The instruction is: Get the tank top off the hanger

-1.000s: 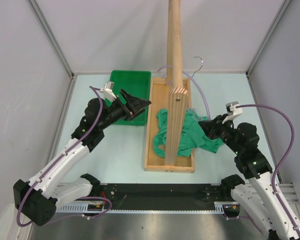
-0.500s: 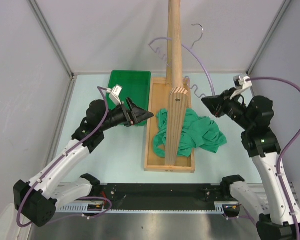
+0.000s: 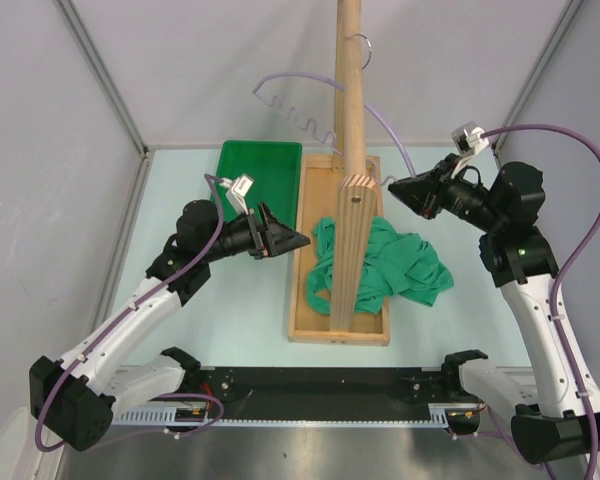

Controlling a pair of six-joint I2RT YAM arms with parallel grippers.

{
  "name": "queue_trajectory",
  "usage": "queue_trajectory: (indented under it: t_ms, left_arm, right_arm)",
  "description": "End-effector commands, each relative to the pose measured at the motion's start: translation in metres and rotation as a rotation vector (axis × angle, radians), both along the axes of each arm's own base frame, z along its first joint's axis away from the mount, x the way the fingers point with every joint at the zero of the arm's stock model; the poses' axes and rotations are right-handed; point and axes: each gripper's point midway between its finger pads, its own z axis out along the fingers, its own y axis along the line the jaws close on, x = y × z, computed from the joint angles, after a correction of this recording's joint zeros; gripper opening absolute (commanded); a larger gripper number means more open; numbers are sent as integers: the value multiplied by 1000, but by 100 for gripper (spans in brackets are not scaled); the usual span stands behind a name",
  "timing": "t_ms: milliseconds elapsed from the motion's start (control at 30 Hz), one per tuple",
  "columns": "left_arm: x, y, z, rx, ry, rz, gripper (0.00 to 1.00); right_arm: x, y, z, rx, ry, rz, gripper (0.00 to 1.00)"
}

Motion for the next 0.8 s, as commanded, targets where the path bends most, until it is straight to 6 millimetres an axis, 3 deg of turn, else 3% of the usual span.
queue_trajectory:
  t_ms: [0, 433, 467, 533, 567, 633, 667, 733, 767]
  left_arm:
    - [-3, -1, 5, -5, -48, -40, 87]
    - [-11, -8, 5, 2, -61, -116, 87]
    - [-13, -13, 0, 16, -60, -137, 87]
    - [-14, -19, -4, 42, -59, -146, 87]
    - [-19, -26, -7, 60, -74, -170, 87]
    - [-18, -32, -15, 107, -62, -168, 87]
    - [-18, -37, -20, 139, -80, -160, 87]
    - [-12, -40, -30, 183, -72, -137, 88]
    - [-7, -41, -36, 207, -83, -118, 88]
  right_arm:
    - [-6, 6, 33, 10, -111, 62, 0]
    - [9, 0, 8, -21, 0, 8, 2]
    - [11, -3, 5, -23, 14, -18, 13]
    - [12, -6, 2, -21, 32, -46, 24]
    - [15, -11, -2, -23, 52, -83, 38]
    - [14, -16, -6, -15, 75, -120, 52]
    - [15, -20, -9, -14, 92, -151, 64]
    - [11, -25, -14, 0, 122, -184, 73]
    - [10, -30, -18, 5, 140, -219, 85]
